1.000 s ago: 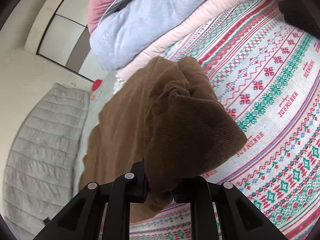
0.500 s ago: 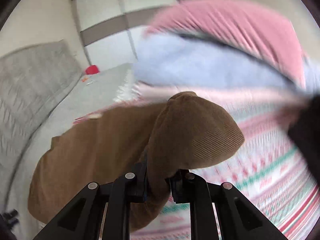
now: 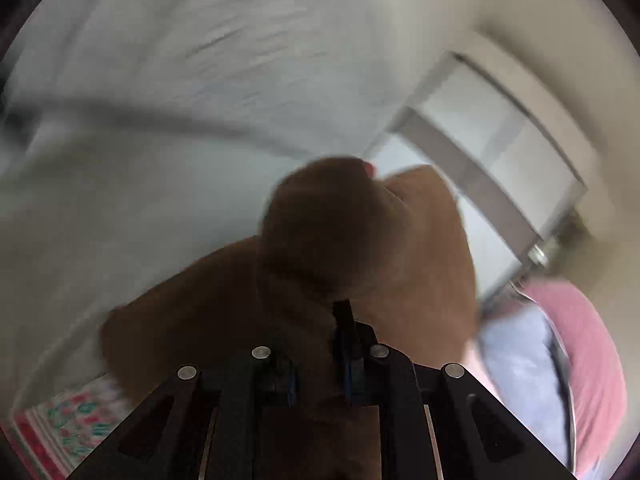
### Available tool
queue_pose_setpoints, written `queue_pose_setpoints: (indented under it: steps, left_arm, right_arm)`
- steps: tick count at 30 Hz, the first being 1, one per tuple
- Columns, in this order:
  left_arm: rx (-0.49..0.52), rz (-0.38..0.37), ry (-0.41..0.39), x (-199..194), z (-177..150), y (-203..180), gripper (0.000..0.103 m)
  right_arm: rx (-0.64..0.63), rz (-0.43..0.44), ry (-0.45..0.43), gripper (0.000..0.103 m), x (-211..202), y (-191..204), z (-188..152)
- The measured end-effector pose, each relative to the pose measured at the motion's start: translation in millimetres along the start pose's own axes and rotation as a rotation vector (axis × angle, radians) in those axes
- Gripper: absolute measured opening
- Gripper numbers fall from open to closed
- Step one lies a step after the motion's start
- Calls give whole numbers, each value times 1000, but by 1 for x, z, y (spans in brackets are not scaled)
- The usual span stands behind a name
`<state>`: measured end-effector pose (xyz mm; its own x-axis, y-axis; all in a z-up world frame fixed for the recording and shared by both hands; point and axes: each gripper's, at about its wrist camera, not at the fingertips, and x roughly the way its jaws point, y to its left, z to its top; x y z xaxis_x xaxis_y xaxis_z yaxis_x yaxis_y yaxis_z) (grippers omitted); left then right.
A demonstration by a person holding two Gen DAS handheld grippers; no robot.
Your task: Fold large clothes
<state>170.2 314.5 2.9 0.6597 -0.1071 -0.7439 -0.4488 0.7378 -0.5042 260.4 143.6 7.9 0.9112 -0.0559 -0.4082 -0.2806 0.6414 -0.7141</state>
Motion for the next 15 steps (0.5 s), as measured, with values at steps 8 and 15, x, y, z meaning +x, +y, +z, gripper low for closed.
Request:
queue_pose_setpoints:
  steps: [8, 15]
  left_arm:
    - [10, -55, 45, 14, -3, -11, 99]
    - [25, -137, 30, 20, -6, -43, 99]
  right_arm:
    - [-23, 112, 106, 29, 9, 34, -12]
    - [228, 330, -15, 57, -70, -65, -41]
